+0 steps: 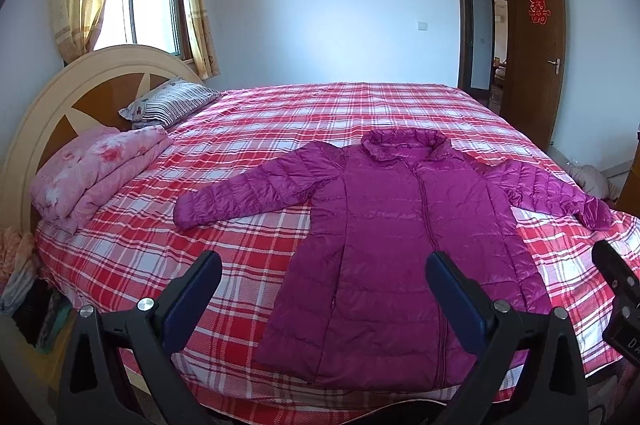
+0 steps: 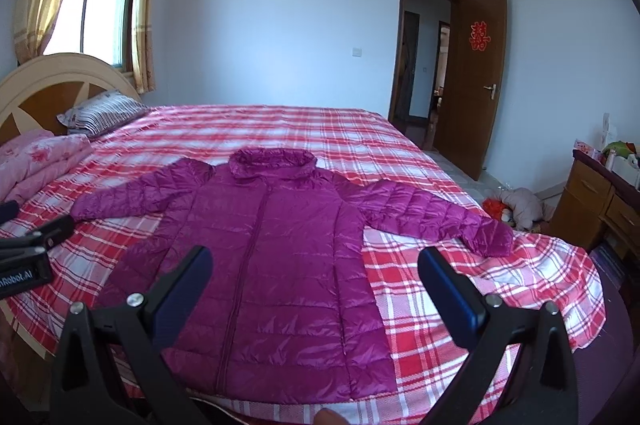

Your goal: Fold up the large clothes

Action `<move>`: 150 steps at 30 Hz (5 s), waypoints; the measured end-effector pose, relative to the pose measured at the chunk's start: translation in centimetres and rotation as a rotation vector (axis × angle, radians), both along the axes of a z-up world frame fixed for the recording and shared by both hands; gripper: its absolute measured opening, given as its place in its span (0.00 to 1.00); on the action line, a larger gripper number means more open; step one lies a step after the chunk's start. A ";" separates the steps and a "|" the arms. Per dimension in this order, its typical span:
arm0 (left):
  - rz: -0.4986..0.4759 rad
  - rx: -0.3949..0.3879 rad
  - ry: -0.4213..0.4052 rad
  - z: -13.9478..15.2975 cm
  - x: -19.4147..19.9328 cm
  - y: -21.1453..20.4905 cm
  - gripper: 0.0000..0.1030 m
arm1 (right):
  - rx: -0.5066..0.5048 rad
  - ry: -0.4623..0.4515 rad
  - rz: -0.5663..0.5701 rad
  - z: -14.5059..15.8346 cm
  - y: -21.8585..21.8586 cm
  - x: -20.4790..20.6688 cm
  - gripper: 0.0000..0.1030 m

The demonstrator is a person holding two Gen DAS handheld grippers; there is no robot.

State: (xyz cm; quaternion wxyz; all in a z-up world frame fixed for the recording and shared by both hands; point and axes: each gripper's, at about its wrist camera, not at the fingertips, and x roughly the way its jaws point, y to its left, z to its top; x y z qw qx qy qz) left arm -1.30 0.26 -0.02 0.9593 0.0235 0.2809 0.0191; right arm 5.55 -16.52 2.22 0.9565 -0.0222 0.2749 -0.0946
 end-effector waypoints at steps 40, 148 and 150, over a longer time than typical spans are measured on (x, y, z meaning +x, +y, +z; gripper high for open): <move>0.002 -0.007 0.044 -1.1 0.8 0.0 0.99 | 0.049 0.040 0.010 -0.8 -0.1 0.7 1.00; 0.029 -0.093 0.210 -13.0 27.9 6.0 0.99 | -0.065 0.188 0.408 -3.9 0.6 31.4 0.13; 0.037 -0.091 0.212 -13.0 28.1 6.3 0.99 | -0.045 0.235 0.450 -5.9 2.2 32.1 0.13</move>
